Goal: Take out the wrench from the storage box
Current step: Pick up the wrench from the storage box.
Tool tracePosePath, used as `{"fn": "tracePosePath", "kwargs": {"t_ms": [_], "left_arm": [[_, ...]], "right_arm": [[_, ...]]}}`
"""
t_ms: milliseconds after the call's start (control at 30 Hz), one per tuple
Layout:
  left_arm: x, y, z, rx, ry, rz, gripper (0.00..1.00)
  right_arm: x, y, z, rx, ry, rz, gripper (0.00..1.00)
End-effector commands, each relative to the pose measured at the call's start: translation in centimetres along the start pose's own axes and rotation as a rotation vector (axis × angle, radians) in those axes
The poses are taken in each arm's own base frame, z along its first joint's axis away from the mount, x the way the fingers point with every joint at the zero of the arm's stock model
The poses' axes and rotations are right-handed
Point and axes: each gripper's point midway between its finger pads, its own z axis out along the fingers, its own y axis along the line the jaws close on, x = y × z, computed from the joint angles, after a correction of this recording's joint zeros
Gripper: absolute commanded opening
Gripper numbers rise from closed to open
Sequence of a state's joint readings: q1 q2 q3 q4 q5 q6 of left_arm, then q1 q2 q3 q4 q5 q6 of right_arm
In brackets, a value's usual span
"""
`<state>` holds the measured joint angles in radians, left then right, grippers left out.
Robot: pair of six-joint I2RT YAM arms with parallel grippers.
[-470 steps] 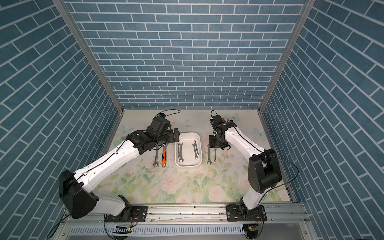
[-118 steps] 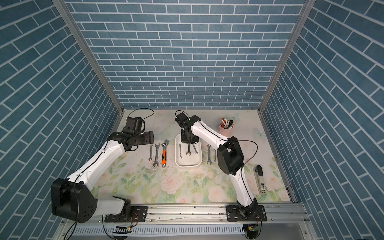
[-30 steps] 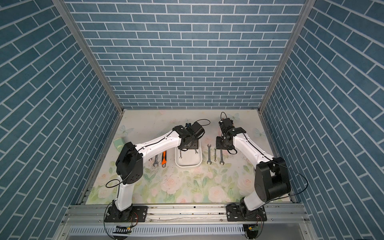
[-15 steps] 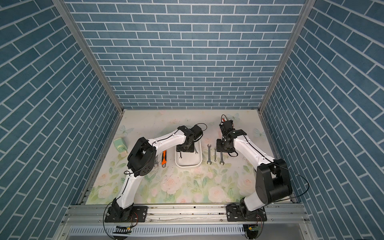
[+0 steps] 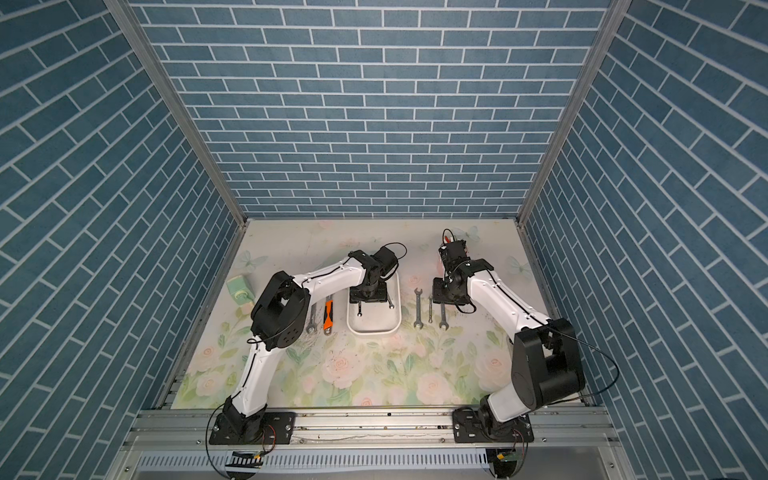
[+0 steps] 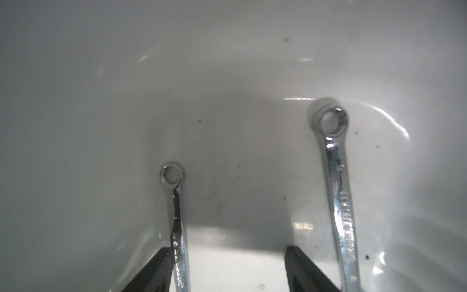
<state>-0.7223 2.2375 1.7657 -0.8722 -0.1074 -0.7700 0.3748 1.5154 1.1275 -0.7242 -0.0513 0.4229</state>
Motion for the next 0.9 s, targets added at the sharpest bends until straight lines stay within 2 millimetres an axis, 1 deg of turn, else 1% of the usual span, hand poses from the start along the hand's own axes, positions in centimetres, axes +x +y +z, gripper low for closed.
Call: {"fn": "tracePosePath", "kwargs": {"t_ms": [0,100,200,333,400,533,633,733,867], "left_arm": [[1.8,-0.3,1.5,0.036,0.067,0.006,0.74],[1.6,-1.1,0.7,0.085,0.049,0.001,0.71],[1.1,-1.5,-0.6,0.114,0.020,0.016,0.65],[0.6,-0.5,-1.9,0.054,0.005,0.098,0.63],[0.7,0.0,-2.2,0.037,0.018,0.141,0.62],[0.7,0.8,-2.4,-0.004,0.034,0.187,0.59],[0.6,0.6,-2.1,0.008,0.047,0.204,0.52],[0.3,0.5,-1.6,0.000,0.052,0.217,0.49],[0.3,0.9,-0.7,-0.026,0.061,0.218,0.45]], "right_arm": [[0.2,0.0,-0.7,-0.010,-0.008,0.029,0.48],[0.3,0.0,-0.5,-0.010,-0.003,0.030,0.48],[0.4,-0.1,-0.4,-0.011,0.004,0.031,0.48],[0.4,-0.1,-0.4,-0.008,0.006,0.032,0.48],[0.4,-0.1,-0.5,-0.010,0.001,0.031,0.48],[0.4,0.0,-0.4,-0.011,0.006,0.033,0.48],[0.4,0.0,-0.3,-0.012,0.010,0.033,0.48],[0.5,0.0,-0.3,-0.012,0.011,0.033,0.48],[0.5,-0.1,-0.4,-0.009,0.010,0.030,0.48]]}}
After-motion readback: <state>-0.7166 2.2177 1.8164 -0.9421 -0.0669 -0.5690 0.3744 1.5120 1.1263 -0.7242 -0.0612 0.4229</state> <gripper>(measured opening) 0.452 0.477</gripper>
